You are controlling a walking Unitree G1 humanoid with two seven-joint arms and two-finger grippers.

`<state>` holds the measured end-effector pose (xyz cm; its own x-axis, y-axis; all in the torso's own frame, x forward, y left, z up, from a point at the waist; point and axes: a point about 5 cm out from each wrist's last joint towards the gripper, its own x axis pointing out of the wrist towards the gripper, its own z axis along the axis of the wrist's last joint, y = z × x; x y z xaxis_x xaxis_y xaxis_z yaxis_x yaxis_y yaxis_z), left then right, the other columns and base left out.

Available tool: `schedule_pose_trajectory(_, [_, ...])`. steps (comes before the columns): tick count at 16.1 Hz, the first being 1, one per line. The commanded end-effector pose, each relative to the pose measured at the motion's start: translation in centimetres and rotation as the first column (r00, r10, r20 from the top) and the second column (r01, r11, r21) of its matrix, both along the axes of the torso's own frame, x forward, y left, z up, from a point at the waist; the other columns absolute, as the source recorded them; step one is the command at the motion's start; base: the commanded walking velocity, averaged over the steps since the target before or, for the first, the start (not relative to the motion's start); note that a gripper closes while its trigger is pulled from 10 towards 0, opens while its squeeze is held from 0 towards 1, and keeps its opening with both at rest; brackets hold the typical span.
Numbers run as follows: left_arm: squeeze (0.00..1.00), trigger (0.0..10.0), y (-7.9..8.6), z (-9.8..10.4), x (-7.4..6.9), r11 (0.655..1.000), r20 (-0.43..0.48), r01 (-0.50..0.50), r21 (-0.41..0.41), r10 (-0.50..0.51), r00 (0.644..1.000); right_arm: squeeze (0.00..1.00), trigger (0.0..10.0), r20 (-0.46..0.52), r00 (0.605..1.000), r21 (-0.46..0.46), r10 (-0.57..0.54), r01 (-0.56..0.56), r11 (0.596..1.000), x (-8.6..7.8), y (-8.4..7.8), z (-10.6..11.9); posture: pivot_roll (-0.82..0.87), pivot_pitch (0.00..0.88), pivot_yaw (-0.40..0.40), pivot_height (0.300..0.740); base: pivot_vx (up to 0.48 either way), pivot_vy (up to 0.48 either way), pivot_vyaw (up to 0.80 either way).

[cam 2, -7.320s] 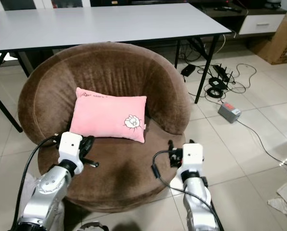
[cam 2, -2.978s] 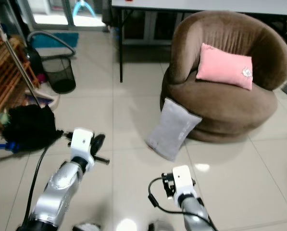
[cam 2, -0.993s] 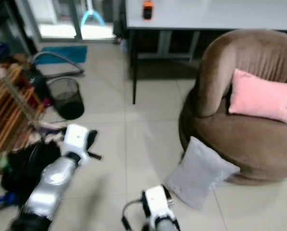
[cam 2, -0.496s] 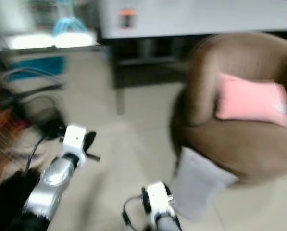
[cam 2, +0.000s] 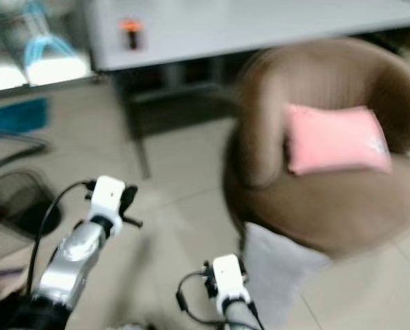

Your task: Move the pillow to the sofa from floor

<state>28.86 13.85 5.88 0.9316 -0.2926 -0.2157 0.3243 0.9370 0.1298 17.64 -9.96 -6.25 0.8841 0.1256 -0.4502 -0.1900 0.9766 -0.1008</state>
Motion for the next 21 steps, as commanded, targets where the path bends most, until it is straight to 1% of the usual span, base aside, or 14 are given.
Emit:
schedule_pose_trajectory(1, [0.00,10.0,-0.2,-0.2,-0.3,0.999,0.004,0.037,0.040,-0.038,0.999,0.00,10.0,-0.031,0.999,0.012,-0.011,0.011,1.000,-0.7,0.3,-0.4,0.04,0.068,0.008,0.740,0.000,0.000,-0.57])
schedule_pose_trajectory(2, [0.00,10.0,-0.2,-0.3,-0.3,0.998,0.003,0.041,0.042,-0.041,0.999,0.00,10.0,-0.032,0.999,0.014,-0.015,0.016,1.000,-0.7,0.2,-0.4,0.04,0.068,0.010,0.740,0.000,0.000,-0.57])
schedule_pose_trajectory(3, [0.00,10.0,-0.2,-0.3,-0.3,0.998,0.003,0.041,0.042,-0.041,0.999,0.00,10.0,0.026,0.999,0.022,-0.027,0.026,0.999,0.6,-0.8,0.4,0.03,0.068,0.011,0.740,0.000,0.000,-0.56])
schedule_pose_trajectory(4, [0.00,10.0,-0.2,-0.3,-0.3,0.998,0.003,0.041,0.042,-0.041,0.999,0.00,10.0,0.071,0.997,0.028,-0.033,0.031,0.999,1.6,-1.6,1.1,0.03,0.066,0.012,0.740,0.000,0.000,-0.56])
schedule_pose_trajectory(5, [0.00,10.0,-0.3,-0.3,-0.3,0.998,0.001,0.048,0.042,-0.048,0.999,0.00,10.0,0.148,0.988,0.035,-0.043,0.039,0.999,3.3,-3.0,2.7,0.03,0.070,0.016,0.740,0.000,0.000,-0.53])
schedule_pose_trajectory(6, [0.00,10.0,-0.5,-0.3,-0.2,0.996,-0.006,0.074,0.041,-0.074,0.997,0.00,10.0,0.224,0.973,0.036,-0.056,0.049,0.998,4.9,-5.0,4.8,0.02,0.069,0.019,0.740,0.000,0.000,-0.51])
schedule_pose_trajectory(7, [0.00,10.0,-0.7,-0.4,0.0,0.995,-0.014,0.093,0.030,-0.093,0.996,0.00,10.0,0.237,0.969,0.029,-0.065,0.059,0.998,5.0,-5.8,5.1,0.00,0.068,0.026,0.740,0.000,0.000,-0.52])
schedule_pose_trajectory(8, [0.00,10.0,-0.8,-0.5,0.2,0.995,-0.022,0.097,0.035,-0.096,0.995,0.00,10.0,0.238,0.968,0.023,-0.079,0.076,0.997,4.9,-6.2,5.1,-0.01,0.066,0.030,0.740,0.000,0.000,-0.52])
schedule_pose_trajectory(9, [0.00,10.0,-1.0,-0.5,0.4,0.996,-0.039,0.093,0.003,-0.093,0.995,0.00,10.0,0.238,0.966,0.024,-0.098,0.095,0.995,4.8,-6.6,5.1,-0.02,0.064,0.036,0.740,0.000,0.000,-0.51])
schedule_pose_trajectory(10, [0.00,10.0,-1.1,-0.5,0.4,0.996,-0.036,0.092,-0.002,-0.092,0.995,0.00,10.0,0.224,0.969,0.033,-0.107,0.102,0.994,4.6,-7.0,5.4,-0.02,0.061,0.034,0.740,0.000,0.000,-0.51])
schedule_pose_trajectory(13, [0.00,10.0,-1.3,-0.9,0.0,0.995,-0.041,0.095,-0.011,-0.096,0.995,0.00,10.0,0.205,0.974,0.035,-0.092,0.087,0.996,4.5,-7.1,5.6,-0.01,0.054,0.021,0.740,0.000,0.000,-0.51])
schedule_pose_trajectory(16, [0.00,10.0,-0.8,-1.0,-0.1,0.996,-0.035,0.088,-0.005,-0.088,0.996,0.00,10.0,0.197,0.978,0.038,-0.071,0.064,0.997,4.8,-6.8,5.6,0.02,0.049,0.013,0.740,0.000,0.000,-0.51])
schedule_pose_trajectory(19, [0.00,10.0,0.0,-1.1,-0.7,0.998,-0.031,0.061,-0.026,-0.062,0.998,0.00,10.0,0.216,0.975,0.058,-0.054,0.043,0.997,6.0,-6.2,6.6,0.05,0.041,-0.002,0.740,0.000,0.000,-0.51])
schedule_pose_trajectory(21, [0.00,10.0,0.4,-0.9,-0.8,0.996,-0.021,0.069,-0.052,-0.070,0.997,0.00,10.0,0.228,0.973,0.067,-0.035,0.020,0.998,6.5,-5.7,7.0,0.08,0.043,-0.014,0.740,0.000,0.000,-0.49])
